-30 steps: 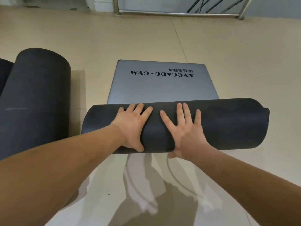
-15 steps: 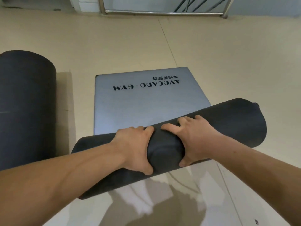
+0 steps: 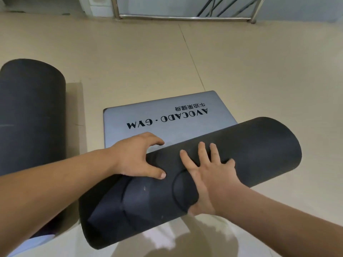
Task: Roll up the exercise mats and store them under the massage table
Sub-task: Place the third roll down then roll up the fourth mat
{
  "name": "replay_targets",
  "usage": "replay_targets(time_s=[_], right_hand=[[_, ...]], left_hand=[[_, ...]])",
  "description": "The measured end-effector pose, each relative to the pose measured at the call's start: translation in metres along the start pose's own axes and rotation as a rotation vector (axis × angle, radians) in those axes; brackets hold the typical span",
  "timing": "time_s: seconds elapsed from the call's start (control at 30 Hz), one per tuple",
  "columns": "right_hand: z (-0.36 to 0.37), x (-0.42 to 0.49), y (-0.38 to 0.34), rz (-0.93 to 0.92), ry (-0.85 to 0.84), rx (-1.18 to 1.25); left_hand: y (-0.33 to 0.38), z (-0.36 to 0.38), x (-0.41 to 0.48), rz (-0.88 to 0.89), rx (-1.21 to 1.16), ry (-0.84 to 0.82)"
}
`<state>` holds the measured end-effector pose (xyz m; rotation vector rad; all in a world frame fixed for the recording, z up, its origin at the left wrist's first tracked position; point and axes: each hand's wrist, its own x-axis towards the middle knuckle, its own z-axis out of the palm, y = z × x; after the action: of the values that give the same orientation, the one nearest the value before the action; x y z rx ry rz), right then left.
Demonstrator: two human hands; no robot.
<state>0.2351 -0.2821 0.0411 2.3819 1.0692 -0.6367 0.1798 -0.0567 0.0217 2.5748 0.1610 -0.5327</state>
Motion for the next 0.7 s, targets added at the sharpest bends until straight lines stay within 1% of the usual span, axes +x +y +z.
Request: replay_targets(time_s=[0.07,0.1,0.13,0.2,0.27,0.33,0.4,0.5,0.53,0.6,0.7], right_hand=[[0.008,0.008,-0.004,0.016,0.029,-0.007],[0.006,0.015,-0.001,0.013,0.036,-0.006],[0.001,0.022,0.003,-0.001,0.031,-0.007],[-0.019,0.037,0.014,-0.034,-0.002,-0.017],[-0.041,0.053,0.025,-0.067,-0.034,-0.015],[-0.059,0.068,0.032,-0.102,-0.059,0.014],[-0.069,0.079,0.037,-0.127,-0.051,0.065],[-0.070,0.079,0.034,-0.153,0.078,0.141],[-0.066,0.077,0.030,-0.161,0.111,0.122],[-0.050,0.070,0.019,-0.169,0.112,0.023],[-0.032,0.066,0.014,-0.123,0.169,-0.035]], left_hand=[[0.015,0.002,-0.008,0.068,0.133,-0.049],[0.022,0.007,-0.011,0.059,0.219,-0.078],[0.028,0.014,-0.014,0.021,0.314,-0.095],[0.033,0.028,-0.017,-0.071,0.475,-0.071],[0.032,0.031,-0.015,-0.108,0.516,-0.017],[0.024,0.026,-0.010,-0.126,0.469,0.020],[0.013,0.020,-0.005,-0.150,0.412,0.013],[-0.007,0.012,0.001,-0.137,0.296,0.021],[-0.013,0.008,0.003,-0.127,0.247,0.022],[-0.023,0.000,0.008,-0.107,0.128,0.024],[-0.028,-0.007,0.016,-0.080,0.019,-0.011]])
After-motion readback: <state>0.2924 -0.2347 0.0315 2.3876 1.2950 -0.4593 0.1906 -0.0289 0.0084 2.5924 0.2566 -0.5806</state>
